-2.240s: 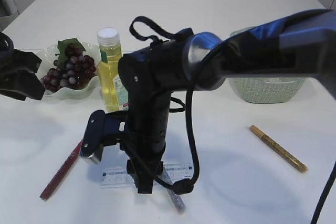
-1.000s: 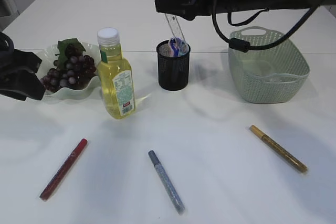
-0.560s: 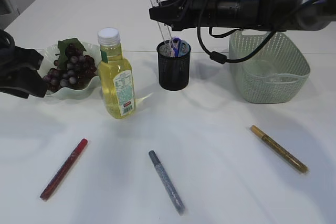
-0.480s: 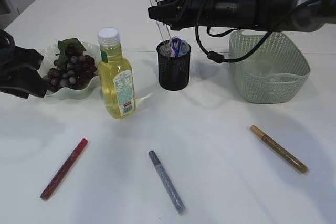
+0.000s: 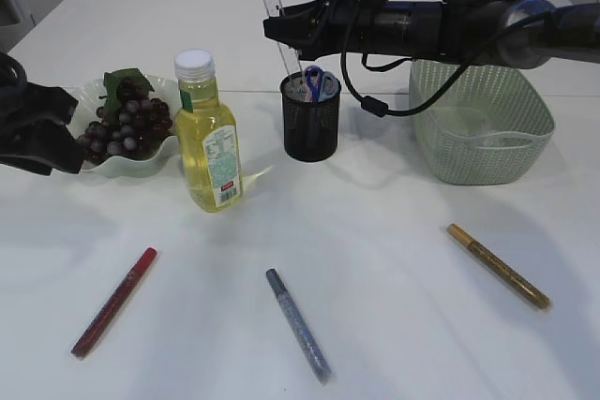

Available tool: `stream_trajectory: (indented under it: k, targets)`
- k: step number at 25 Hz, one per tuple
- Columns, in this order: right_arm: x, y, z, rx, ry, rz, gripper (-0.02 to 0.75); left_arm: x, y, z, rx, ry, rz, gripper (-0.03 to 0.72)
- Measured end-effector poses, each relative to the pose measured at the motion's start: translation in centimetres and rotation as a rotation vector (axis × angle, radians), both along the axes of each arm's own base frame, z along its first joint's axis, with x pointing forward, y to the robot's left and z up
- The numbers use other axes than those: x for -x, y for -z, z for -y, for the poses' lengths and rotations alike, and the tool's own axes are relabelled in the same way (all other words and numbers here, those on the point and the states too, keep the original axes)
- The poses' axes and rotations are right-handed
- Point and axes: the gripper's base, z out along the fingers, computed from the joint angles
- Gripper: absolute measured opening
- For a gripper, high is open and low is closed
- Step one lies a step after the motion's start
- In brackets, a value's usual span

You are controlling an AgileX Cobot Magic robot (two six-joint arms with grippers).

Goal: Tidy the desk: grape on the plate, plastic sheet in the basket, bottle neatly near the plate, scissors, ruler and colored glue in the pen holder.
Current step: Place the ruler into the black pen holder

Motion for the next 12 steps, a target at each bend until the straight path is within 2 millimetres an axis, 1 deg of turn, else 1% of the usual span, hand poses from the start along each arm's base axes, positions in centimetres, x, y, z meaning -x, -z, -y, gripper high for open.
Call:
stream_trajectory:
  k: [4, 10, 12]
  targets:
    - [-0.1, 0.3, 0.0, 0.0, 0.005, -0.005, 0.297, 0.0, 0.0, 0.0, 0.0, 0.0, 0.0, 0.239]
    - [-0.5, 2.4, 0.1, 0.015, 0.024, -0.043, 0.297, 0.0, 0.0, 0.0, 0.001, 0.0, 0.0, 0.239]
    - [-0.6, 2.7, 0.1, 0.018, 0.028, -0.05, 0.305, 0.0, 0.0, 0.0, 0.001, 0.0, 0.0, 0.239]
